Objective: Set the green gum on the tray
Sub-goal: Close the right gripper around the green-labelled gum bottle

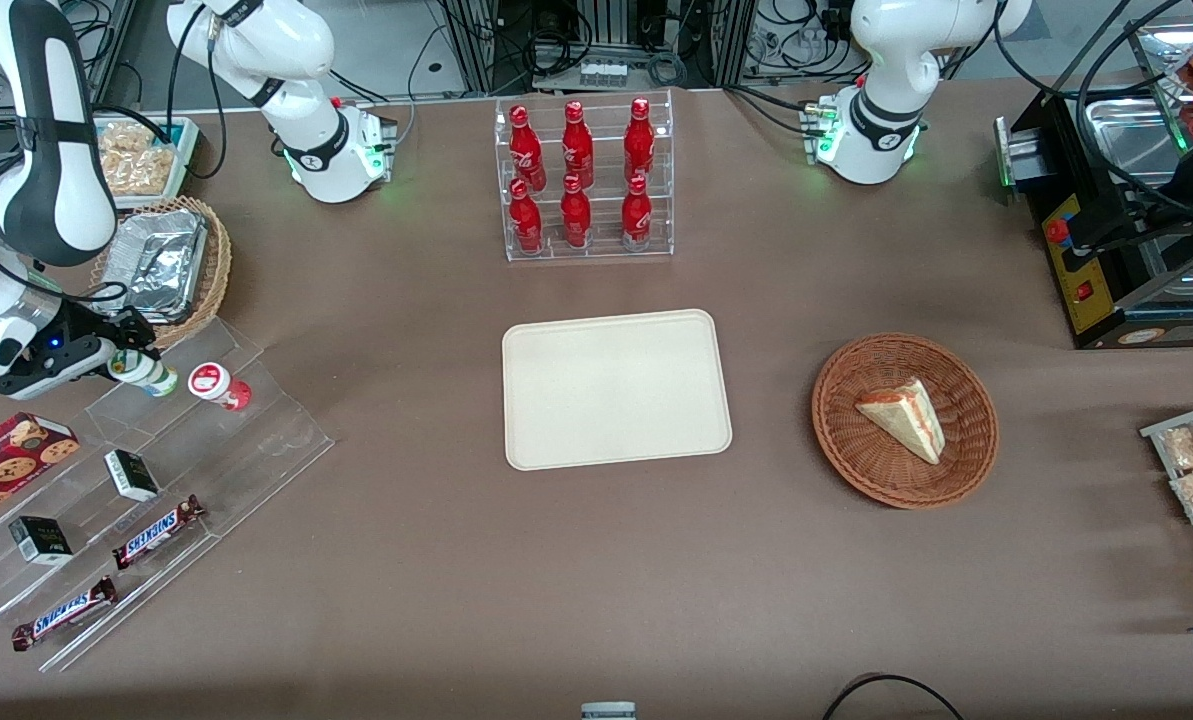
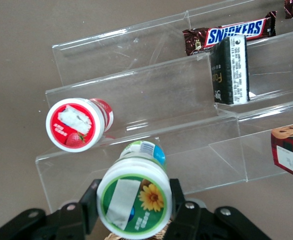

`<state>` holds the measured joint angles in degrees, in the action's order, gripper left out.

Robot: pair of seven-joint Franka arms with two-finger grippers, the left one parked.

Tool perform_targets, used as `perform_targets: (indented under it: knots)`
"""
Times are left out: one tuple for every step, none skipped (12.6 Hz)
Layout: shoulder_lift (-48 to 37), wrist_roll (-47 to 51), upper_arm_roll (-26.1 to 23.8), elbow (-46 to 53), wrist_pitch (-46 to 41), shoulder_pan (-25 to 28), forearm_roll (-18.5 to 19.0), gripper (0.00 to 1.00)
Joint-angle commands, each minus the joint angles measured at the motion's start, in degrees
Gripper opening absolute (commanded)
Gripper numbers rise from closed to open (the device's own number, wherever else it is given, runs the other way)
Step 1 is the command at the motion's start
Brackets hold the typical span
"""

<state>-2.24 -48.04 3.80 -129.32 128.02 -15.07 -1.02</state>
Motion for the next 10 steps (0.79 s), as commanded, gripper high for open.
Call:
perform_targets:
  knots:
    - [-1.19, -1.35, -0.11, -0.15, 0.57, 0.13, -1.00, 0.00]
    - [-1.28, -1.26, -0.20, 0.29, 0.04, 0.13, -0.92, 0.00]
    - [-1.37, -1.26, -0.28, 1.52, -1.79, 0.13, -0.92, 0.00]
    - [-1.37, -1.26, -0.28, 3.88, -5.20, 0.13, -0.92, 0.00]
    - [-1.45, -1.26, -0.28, 6.51, -9.41, 0.13, -1.00, 0.00]
    - [-1.80, -1.09, -0.37, 8.80, -13.11, 0.13, -0.92, 0.00]
    - [-2.24, -0.65, -0.55, 10.65, -16.10, 0.22, -0.92, 0.00]
    - [-2.68, -0.04, -1.07, 12.58, -19.27, 0.65, -1.00, 0.00]
    - [-3.12, 2.32, -1.77, 14.86, -23.04, 1.79, -1.00, 0.00]
    - [-3.12, 5.91, -2.56, 17.15, -26.64, 3.71, -1.00, 0.00]
